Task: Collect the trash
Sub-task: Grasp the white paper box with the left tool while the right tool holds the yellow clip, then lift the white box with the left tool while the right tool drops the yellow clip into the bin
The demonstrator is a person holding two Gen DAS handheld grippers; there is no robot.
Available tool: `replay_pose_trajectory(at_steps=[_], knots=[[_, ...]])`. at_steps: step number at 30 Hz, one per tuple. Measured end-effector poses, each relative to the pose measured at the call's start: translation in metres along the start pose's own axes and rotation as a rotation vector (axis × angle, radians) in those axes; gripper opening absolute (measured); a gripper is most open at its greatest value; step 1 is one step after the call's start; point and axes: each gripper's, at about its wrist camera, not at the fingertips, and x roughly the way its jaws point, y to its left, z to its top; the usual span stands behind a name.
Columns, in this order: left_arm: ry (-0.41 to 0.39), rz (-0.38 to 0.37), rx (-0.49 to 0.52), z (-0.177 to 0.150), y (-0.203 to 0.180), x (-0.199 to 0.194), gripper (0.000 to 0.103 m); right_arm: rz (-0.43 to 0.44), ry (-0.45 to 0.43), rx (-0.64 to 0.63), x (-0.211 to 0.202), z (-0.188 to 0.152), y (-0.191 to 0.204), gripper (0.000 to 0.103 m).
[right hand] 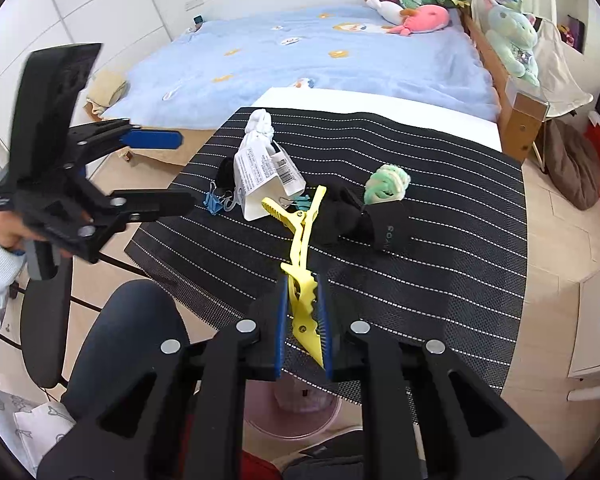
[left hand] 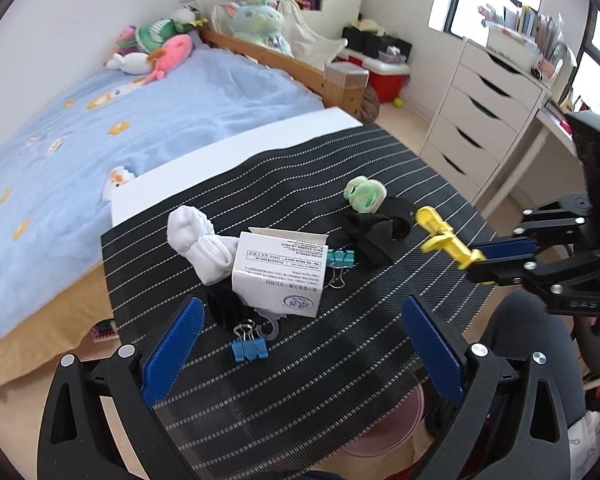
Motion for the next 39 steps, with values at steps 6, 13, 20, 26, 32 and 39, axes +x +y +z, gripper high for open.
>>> replay_pose_trajectory(at_steps=[6,13,20,26,32,39], knots=[[0.068,0.001,0.045,0.010,0.008,0.026,0.095,-0.003,-0.004,0.008,-0.004,-0.003,-0.004,0.014],[0.110,0.004,0.075,0.016,0.011,0.046,0.095,-0.005,0.000,0.024,-0.004,-0.007,-0.011,0.014],[0.126,0.009,0.065,0.016,0.012,0.054,0.078,-0.004,0.003,0.030,-0.001,-0.007,-0.014,0.014],[0.137,0.007,0.060,0.017,0.013,0.058,0.064,-0.003,0.001,0.030,-0.001,-0.008,-0.014,0.014],[0.107,0.013,0.041,0.017,0.013,0.053,0.064,-0.005,-0.001,0.031,0.000,-0.008,-0.014,0.014],[0.055,0.020,0.023,0.021,0.011,0.037,0.064,-0.009,-0.011,0.026,-0.002,-0.006,-0.012,0.014]])
